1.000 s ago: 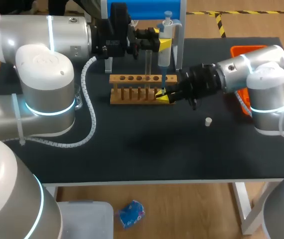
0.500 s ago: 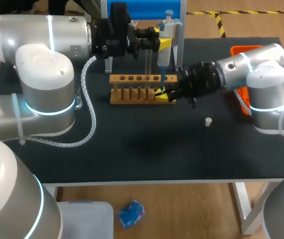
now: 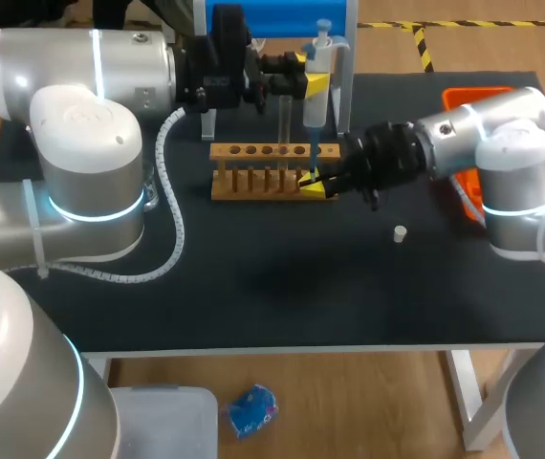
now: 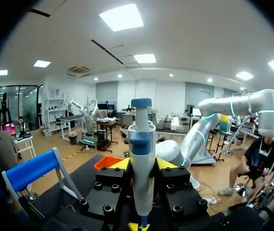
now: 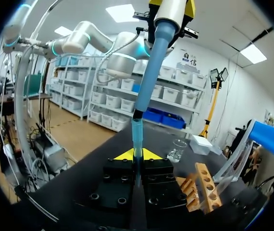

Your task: Invert the test tube, pick up the pipette, mount the tip to pipette, aspirate from beaker and dispense into the tube, eject the tip, return the pipette, and cap with the stopper.

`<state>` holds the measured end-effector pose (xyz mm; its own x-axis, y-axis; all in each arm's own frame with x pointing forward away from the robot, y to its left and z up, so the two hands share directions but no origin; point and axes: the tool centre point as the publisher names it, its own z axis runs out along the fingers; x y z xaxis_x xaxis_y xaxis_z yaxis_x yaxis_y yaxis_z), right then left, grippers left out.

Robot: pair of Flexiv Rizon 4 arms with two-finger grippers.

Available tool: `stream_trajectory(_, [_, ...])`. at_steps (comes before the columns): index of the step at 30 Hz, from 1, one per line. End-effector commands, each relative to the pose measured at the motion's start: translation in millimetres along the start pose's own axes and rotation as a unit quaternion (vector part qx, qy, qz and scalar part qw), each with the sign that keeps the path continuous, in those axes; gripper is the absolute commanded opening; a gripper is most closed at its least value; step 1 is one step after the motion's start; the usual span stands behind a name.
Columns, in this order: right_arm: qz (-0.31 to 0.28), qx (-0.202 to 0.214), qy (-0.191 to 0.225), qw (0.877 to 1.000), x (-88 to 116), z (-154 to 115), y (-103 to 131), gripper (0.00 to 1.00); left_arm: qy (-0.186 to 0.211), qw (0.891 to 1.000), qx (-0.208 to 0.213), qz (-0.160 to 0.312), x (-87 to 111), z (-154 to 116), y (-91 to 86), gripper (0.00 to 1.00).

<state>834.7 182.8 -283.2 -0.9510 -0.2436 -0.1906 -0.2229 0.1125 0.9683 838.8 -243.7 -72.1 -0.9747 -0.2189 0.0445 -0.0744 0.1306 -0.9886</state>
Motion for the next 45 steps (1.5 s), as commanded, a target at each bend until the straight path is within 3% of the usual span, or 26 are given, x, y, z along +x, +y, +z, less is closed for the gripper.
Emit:
stream_trajectory(1, [0.029,-0.029,0.001,0.999,2.3,-2.9,-2.4,0.00,0.000,1.000,-0.002,0.000,-0.2,0.0,1.3,0.00])
stream_trajectory(4, [0.059,-0.055,0.001,0.997,4.5,-2.8,-2.2,0.00,0.000,1.000,-0.002,0.000,-0.2,0.0,1.3,0.00])
stream_trajectory(27, [0.092,-0.081,0.006,0.992,9.4,9.7,5.6,0.00,0.000,1.000,-0.002,0.000,-0.2,0.0,1.3,0.00])
stream_trajectory(30, [0.105,-0.100,-0.002,0.989,8.4,9.7,8.5,0.00,0.000,1.000,-0.002,0.000,-0.2,0.0,1.3,0.00])
stream_trajectory(45, [0.081,-0.102,-0.025,0.991,5.5,11.3,16.5,0.00,0.000,1.000,-0.002,0.000,-0.2,0.0,1.3,0.00])
